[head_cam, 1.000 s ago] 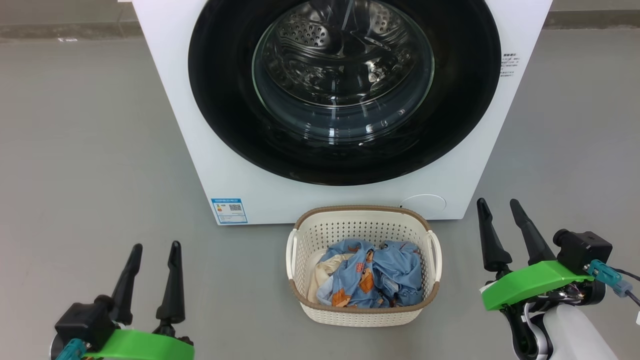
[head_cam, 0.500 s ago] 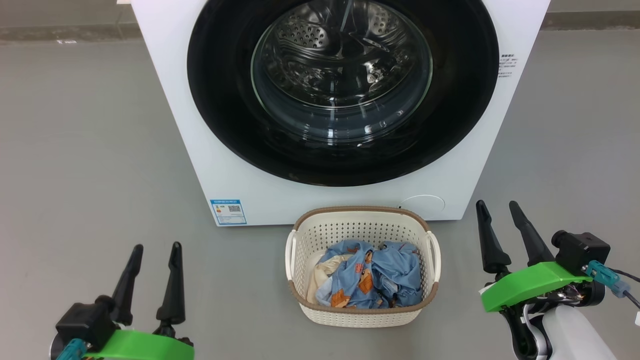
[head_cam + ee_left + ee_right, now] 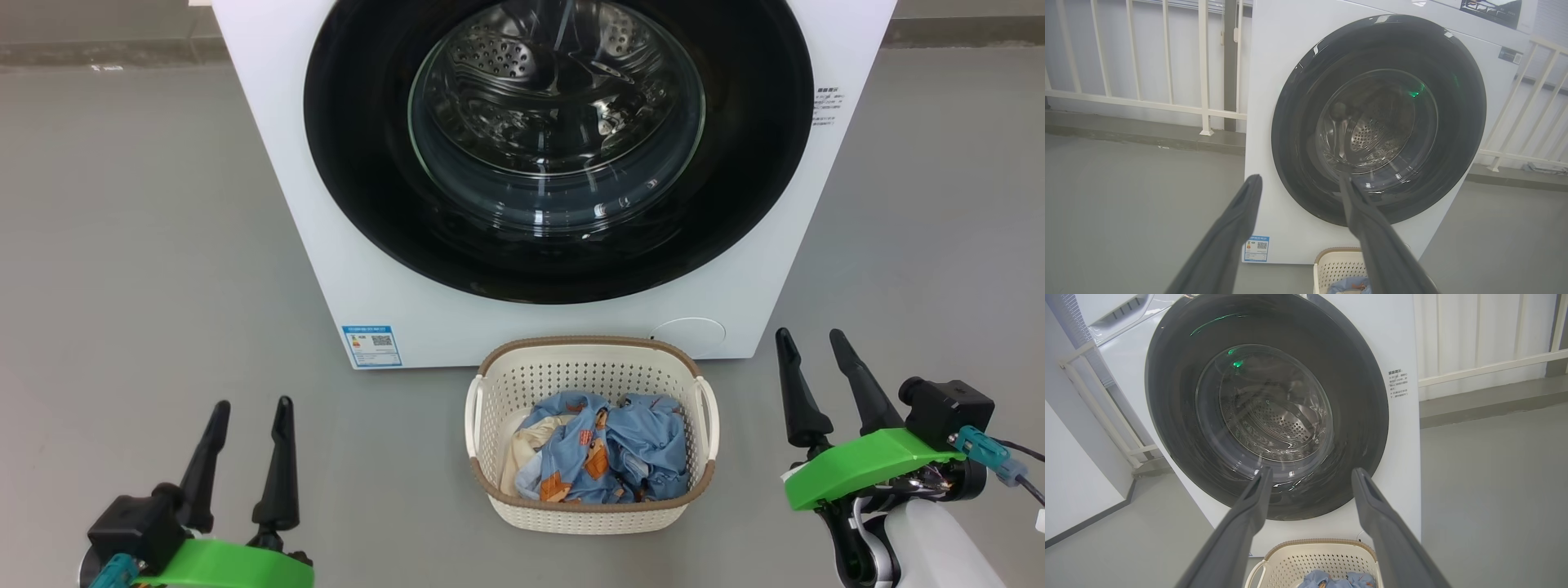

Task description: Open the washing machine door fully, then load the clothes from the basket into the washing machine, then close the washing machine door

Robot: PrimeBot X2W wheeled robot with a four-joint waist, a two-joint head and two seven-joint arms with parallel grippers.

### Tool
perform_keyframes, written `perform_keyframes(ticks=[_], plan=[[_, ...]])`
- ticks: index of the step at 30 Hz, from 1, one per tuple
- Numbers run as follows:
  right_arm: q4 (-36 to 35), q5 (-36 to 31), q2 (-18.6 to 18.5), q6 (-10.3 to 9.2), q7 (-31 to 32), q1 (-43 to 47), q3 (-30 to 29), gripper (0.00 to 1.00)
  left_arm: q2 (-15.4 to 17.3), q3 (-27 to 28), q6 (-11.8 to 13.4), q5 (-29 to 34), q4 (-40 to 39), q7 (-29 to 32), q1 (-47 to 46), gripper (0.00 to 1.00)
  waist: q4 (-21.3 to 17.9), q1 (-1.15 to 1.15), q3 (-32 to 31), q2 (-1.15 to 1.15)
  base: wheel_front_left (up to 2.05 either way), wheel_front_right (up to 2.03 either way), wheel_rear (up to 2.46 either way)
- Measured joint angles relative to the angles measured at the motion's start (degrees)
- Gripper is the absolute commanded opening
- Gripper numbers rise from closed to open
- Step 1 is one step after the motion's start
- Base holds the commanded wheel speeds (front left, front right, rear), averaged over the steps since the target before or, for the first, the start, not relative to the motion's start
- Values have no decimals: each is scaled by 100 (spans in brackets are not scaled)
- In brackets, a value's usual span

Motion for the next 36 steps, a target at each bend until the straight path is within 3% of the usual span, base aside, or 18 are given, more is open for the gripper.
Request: perform_keyframes(ticks=[19, 36], plan=[[21, 0, 4, 0, 0, 0, -1, 100, -1, 74, 0, -31, 68, 0, -16, 100, 6, 0, 15, 0, 8, 8, -17], [27, 0, 11, 1, 0, 0, -5, 100, -53, 197, -1, -32, 82, 0, -21, 100, -29, 0, -4, 0, 102, 102, -205]])
